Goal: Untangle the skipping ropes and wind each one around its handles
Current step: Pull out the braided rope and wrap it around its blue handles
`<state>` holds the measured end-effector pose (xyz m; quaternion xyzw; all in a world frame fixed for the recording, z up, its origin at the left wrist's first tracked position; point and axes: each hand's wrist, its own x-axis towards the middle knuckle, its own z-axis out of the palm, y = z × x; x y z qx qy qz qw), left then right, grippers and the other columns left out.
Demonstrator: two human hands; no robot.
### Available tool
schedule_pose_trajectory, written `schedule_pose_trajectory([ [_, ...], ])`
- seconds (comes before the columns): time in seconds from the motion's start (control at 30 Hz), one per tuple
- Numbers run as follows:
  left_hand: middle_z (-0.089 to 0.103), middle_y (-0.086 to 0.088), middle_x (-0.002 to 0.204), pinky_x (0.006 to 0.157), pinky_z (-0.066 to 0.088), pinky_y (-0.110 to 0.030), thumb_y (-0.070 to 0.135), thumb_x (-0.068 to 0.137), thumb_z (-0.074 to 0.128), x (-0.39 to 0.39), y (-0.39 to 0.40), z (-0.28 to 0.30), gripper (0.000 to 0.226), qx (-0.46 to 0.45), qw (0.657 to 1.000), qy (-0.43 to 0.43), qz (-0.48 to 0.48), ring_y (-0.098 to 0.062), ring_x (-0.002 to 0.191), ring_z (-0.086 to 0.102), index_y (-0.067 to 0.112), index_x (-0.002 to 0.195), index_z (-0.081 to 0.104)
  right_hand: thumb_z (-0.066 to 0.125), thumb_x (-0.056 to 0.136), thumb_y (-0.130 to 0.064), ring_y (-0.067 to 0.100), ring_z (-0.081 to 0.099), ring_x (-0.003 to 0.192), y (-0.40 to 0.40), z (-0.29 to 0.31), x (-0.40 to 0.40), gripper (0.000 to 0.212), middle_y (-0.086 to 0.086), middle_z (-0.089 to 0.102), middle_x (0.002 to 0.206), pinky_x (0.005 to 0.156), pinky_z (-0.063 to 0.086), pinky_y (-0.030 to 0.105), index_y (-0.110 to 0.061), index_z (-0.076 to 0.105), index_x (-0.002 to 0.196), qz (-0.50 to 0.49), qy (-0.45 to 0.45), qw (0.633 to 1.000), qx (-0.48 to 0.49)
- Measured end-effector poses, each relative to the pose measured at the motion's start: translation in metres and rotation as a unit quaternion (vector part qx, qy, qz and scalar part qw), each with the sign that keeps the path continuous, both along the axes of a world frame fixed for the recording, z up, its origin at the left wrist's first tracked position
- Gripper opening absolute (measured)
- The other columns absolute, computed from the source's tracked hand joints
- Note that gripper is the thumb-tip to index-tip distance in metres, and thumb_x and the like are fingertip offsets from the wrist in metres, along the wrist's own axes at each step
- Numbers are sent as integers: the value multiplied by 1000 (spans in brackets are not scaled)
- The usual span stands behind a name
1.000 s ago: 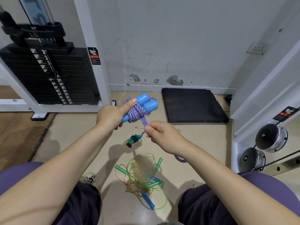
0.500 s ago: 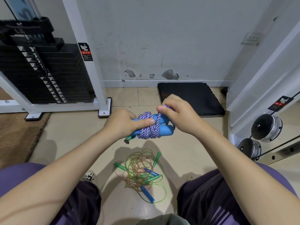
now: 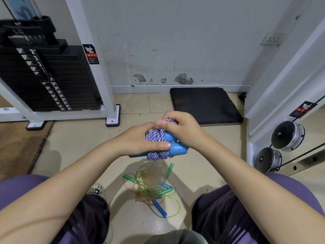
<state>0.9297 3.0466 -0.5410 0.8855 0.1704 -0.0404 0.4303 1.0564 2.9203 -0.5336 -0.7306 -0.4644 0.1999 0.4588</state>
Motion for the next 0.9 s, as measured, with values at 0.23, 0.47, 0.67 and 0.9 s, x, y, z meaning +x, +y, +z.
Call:
schedule_pose_trajectory([
  [0.23,72,12,109,93,49,-24,53,74,76,-6,2,1,47,-92,994,20,-55,-5,103,66,32,115,67,75,84,-29,8,36,54,-4,0,0,43,2,43,60,50,31,23,9,56,75,7,77,996,-46],
  [0.47,72,7,109,90,47,-18,35,81,78,-8,3,4,33,-84,993,-15,-76,-7,102,65,31,113,68,74,84,-33,7,34,52,-5,-3,3,36,-4,42,55,51,31,24,-13,53,62,-8,120,991,-66],
  [0.67,71,-2,95,84,50,-31,64,73,65,-8,7,-1,48,-39,997,-38,-60,-15,88,65,26,102,69,74,84,-33,21,37,50,-8,3,12,35,12,45,59,47,29,25,-4,57,72,-1,125,988,-91],
  [0.9,70,7,89,82,48,-27,77,79,47,-7,24,-7,43,28,997,-54,36,-11,88,63,41,86,67,63,93,-34,14,31,48,-17,13,26,34,-1,42,55,44,25,22,-12,52,70,13,134,983,-124],
])
